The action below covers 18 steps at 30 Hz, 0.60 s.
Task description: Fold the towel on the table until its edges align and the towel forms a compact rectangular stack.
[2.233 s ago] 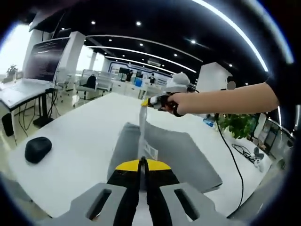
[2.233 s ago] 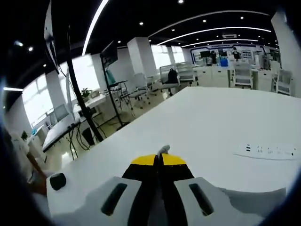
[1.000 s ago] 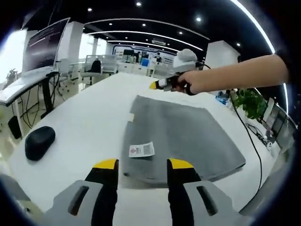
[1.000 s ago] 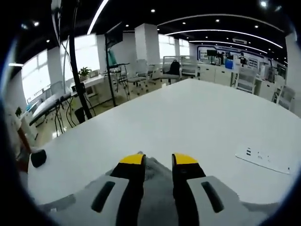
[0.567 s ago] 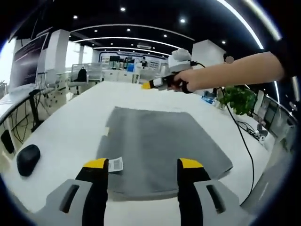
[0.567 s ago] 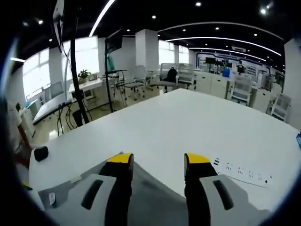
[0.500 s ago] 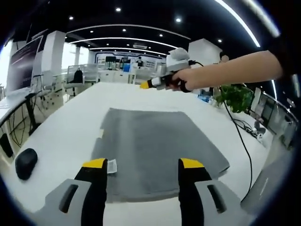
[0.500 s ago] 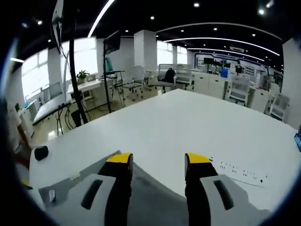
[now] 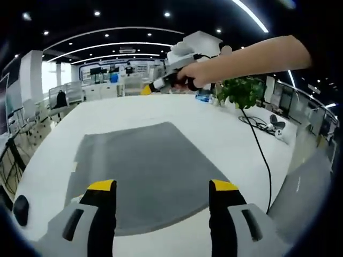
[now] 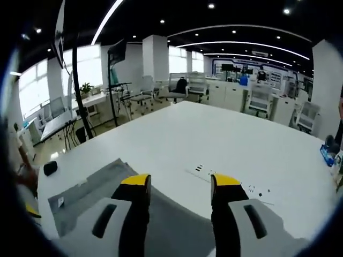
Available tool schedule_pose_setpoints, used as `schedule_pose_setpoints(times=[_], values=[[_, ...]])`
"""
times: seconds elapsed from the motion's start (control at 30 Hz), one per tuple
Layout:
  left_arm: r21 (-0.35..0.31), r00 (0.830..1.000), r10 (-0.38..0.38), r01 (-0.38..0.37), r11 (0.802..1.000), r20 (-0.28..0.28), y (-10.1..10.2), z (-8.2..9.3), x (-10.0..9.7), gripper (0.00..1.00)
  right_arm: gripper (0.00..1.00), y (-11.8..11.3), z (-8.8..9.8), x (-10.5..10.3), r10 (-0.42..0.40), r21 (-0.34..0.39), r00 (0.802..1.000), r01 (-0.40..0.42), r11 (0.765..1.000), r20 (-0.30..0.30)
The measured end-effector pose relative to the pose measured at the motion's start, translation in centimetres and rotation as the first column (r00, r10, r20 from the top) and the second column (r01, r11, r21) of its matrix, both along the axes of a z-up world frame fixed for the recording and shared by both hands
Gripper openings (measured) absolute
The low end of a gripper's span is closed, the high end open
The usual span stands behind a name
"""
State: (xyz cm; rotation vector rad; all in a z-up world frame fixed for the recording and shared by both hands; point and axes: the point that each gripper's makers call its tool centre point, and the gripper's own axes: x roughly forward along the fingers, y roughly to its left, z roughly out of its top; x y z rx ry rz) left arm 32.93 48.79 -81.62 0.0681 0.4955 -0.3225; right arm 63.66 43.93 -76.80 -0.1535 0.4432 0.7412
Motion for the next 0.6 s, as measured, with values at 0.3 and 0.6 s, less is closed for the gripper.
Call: schedule_pose_setpoints(times=[0.3,0.6], values=[[-0.005,0.995,-0.094,0.093,0.996,-0.027,-4.8,-0.7,0.0,0.75,0.44,-6.9,-2.2,-0.2,-0.064,-0.011,0.997,0.063,0.998,-0.044],[0.04,0.969,-0.242,0.244,0.969,-0.048,-8.8,-1.6,0.6,0.74,0.43,-10.1,-4.4,-1.6,-0.084,0.006,0.992,0.085,0.996,-0.094]])
